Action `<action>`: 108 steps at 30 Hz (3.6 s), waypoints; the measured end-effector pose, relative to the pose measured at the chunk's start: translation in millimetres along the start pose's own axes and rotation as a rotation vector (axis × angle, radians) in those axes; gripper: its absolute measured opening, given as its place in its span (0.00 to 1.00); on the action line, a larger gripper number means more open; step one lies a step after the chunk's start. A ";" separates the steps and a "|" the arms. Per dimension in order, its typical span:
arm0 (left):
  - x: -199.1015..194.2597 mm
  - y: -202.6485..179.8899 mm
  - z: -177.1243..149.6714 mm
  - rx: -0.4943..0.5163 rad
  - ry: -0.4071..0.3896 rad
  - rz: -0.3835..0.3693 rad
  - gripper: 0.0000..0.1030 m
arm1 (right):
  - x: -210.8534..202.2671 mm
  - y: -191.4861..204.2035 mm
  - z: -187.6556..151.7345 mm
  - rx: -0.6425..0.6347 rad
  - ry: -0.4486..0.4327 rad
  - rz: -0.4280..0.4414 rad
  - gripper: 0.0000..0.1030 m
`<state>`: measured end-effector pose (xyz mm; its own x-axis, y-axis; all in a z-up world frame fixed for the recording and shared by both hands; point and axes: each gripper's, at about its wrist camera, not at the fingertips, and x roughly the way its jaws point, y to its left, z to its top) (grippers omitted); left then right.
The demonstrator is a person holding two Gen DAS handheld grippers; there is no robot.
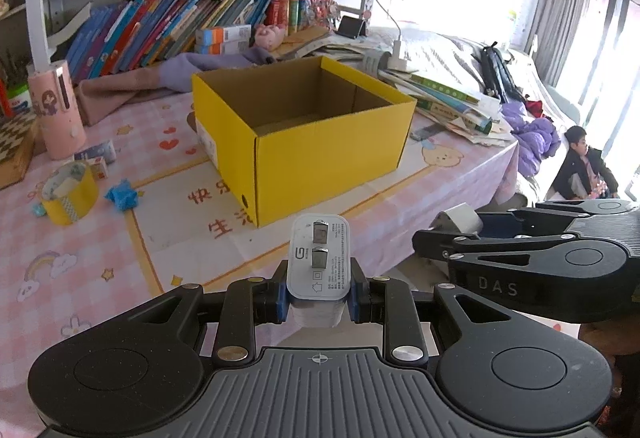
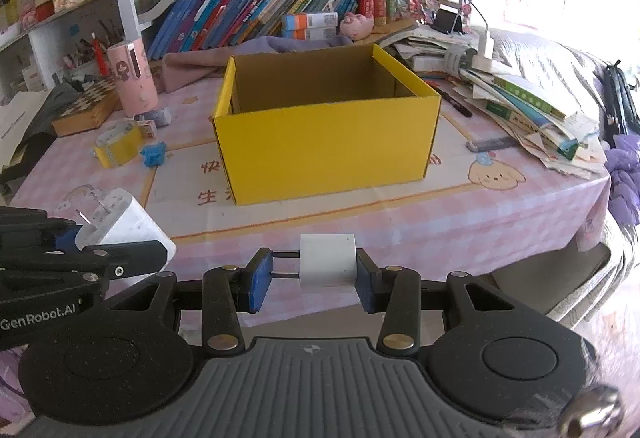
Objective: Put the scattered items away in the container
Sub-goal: 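Carry both held chargers over the yellow box, then open the left tool and the right tool to drop both chargers into the box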
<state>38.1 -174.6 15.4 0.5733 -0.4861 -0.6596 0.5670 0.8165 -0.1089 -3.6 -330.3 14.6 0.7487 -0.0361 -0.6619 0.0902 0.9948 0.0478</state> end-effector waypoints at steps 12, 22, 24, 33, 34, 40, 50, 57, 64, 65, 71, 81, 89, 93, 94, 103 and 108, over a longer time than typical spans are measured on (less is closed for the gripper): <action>16.6 10.7 27.8 0.023 -0.032 -0.030 0.25 | 21.5 -0.8 29.8 -0.021 -0.020 0.002 0.39; 31.4 12.7 65.5 0.036 -0.080 -0.024 0.25 | 41.6 -11.8 66.9 -0.054 -0.056 0.021 0.39; 32.1 13.1 74.1 0.020 -0.099 -0.020 0.25 | 44.1 -15.6 76.8 -0.064 -0.069 0.031 0.39; 49.8 17.7 114.8 -0.038 -0.135 0.048 0.25 | 65.8 -38.6 128.1 -0.152 -0.113 0.090 0.39; 54.2 18.5 119.3 -0.044 -0.132 0.058 0.25 | 70.2 -40.9 133.3 -0.164 -0.112 0.097 0.39; 88.1 21.8 144.9 -0.045 -0.092 0.102 0.25 | 105.2 -52.5 161.3 -0.268 -0.077 0.166 0.39; 146.0 31.8 175.2 -0.048 -0.019 0.235 0.25 | 172.5 -54.5 201.0 -0.506 -0.031 0.266 0.40; 182.6 47.0 185.3 -0.054 0.085 0.283 0.25 | 218.5 -44.9 217.6 -0.733 0.027 0.291 0.40; 210.9 49.8 189.5 -0.006 0.177 0.275 0.25 | 253.6 -32.4 218.6 -0.925 0.119 0.329 0.40; 214.8 49.4 188.6 -0.001 0.189 0.273 0.25 | 258.1 -31.1 217.8 -0.945 0.135 0.336 0.40; 232.9 52.8 183.3 -0.014 0.244 0.271 0.25 | 277.4 -29.0 214.4 -0.984 0.199 0.346 0.40; 237.3 53.7 187.1 -0.010 0.237 0.274 0.25 | 293.0 -31.5 211.5 -0.979 0.244 0.353 0.40; 235.8 50.9 187.3 -0.006 0.215 0.260 0.25 | 295.1 -28.7 206.8 -0.984 0.256 0.372 0.40; 229.7 45.3 185.5 0.019 0.181 0.273 0.29 | 294.3 -29.6 207.5 -0.966 0.251 0.380 0.42; 228.0 44.1 185.1 0.018 0.175 0.272 0.31 | 292.8 -30.7 208.3 -0.957 0.244 0.387 0.43; 195.7 38.8 180.8 0.021 0.099 0.289 0.44 | 268.9 -38.7 213.2 -0.895 0.188 0.392 0.48; 175.7 33.6 175.9 0.020 0.065 0.291 0.46 | 251.7 -43.1 213.5 -0.862 0.154 0.368 0.48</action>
<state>261.9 -287.4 26.7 0.6747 -0.2112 -0.7072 0.3967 0.9118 0.1061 321.2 -402.6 5.6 0.5333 0.2454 -0.8096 -0.6961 0.6711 -0.2551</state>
